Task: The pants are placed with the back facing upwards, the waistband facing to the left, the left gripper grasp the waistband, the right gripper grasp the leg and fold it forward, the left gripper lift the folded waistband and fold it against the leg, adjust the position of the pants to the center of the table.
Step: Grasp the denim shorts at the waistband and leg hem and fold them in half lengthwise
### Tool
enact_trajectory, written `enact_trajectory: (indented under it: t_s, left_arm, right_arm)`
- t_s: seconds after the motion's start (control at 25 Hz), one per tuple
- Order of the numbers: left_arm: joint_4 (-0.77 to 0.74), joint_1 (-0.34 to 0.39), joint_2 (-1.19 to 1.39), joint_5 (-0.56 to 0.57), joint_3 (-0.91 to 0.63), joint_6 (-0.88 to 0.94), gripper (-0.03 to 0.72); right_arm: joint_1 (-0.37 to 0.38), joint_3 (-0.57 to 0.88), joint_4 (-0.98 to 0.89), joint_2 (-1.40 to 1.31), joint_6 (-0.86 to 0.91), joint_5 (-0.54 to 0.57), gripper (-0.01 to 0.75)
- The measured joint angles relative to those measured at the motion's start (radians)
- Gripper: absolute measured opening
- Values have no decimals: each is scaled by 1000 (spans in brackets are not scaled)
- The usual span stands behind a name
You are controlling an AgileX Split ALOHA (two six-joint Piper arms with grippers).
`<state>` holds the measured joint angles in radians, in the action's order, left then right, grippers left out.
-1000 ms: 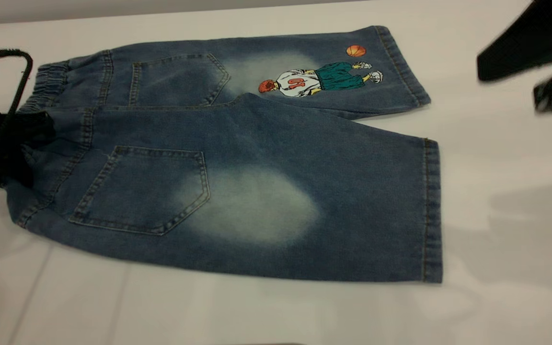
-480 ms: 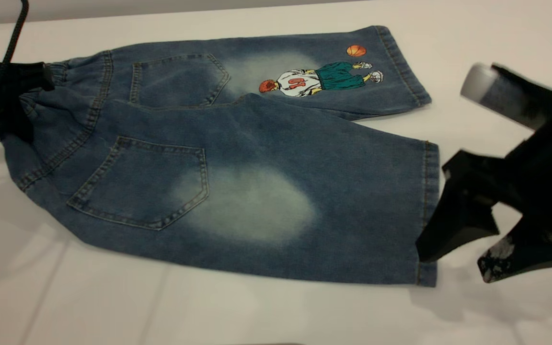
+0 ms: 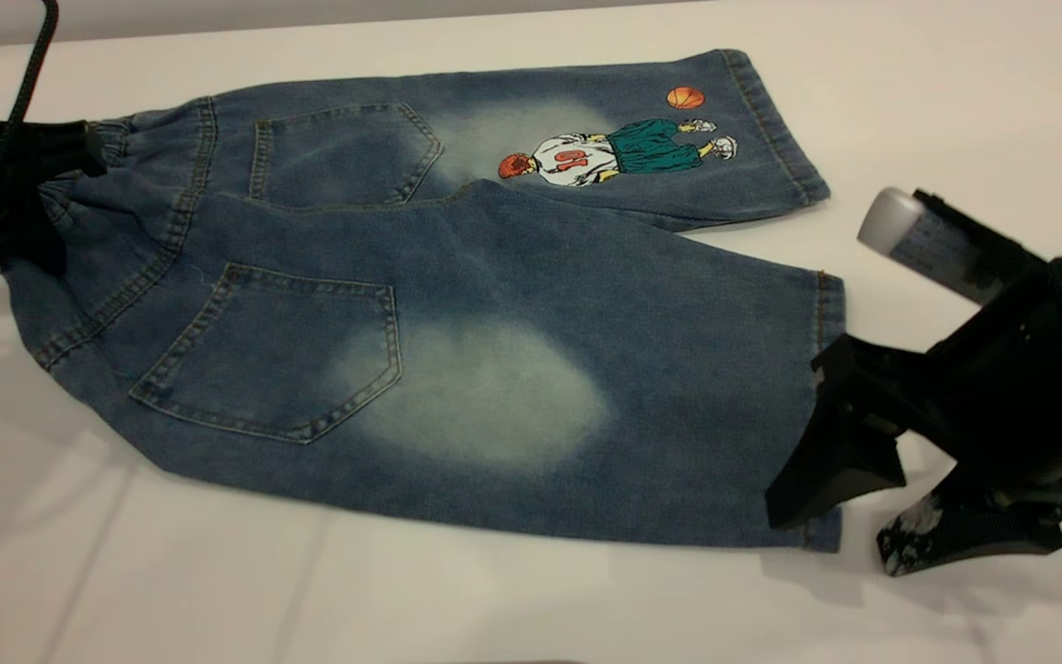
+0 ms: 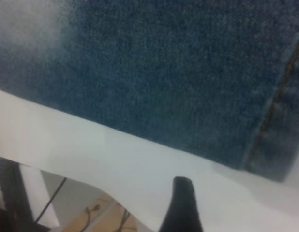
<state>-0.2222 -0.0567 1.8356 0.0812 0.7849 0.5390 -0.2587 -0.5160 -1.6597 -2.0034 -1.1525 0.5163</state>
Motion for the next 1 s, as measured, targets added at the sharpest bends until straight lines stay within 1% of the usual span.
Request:
enact_trajectory:
  t_s: [0.2, 0.32, 0.48, 0.72, 0.84, 1.0]
  left_arm:
    - [0, -1, 0, 0, 0, 0, 93]
    - [0, -1, 0, 0, 0, 0, 93]
    - [0, -1, 0, 0, 0, -3, 93]
    - [0, -1, 0, 1, 0, -3, 93]
    - [0, -1, 0, 1, 0, -3, 93]
    - [0, -1, 0, 1, 0, -3, 93]
  right_arm:
    - [0, -18, -73, -32, -76, 46, 490]
    - [0, -50, -97, -39, -97, 47, 459]
    - [0, -89, -103, -40, -99, 67, 390]
    - [-5, -93, -105, -40, -100, 152, 269]
    - [-10, -93, -87, -44, -100, 153, 225]
    - [-10, -96, -46, -78, -97, 107, 231]
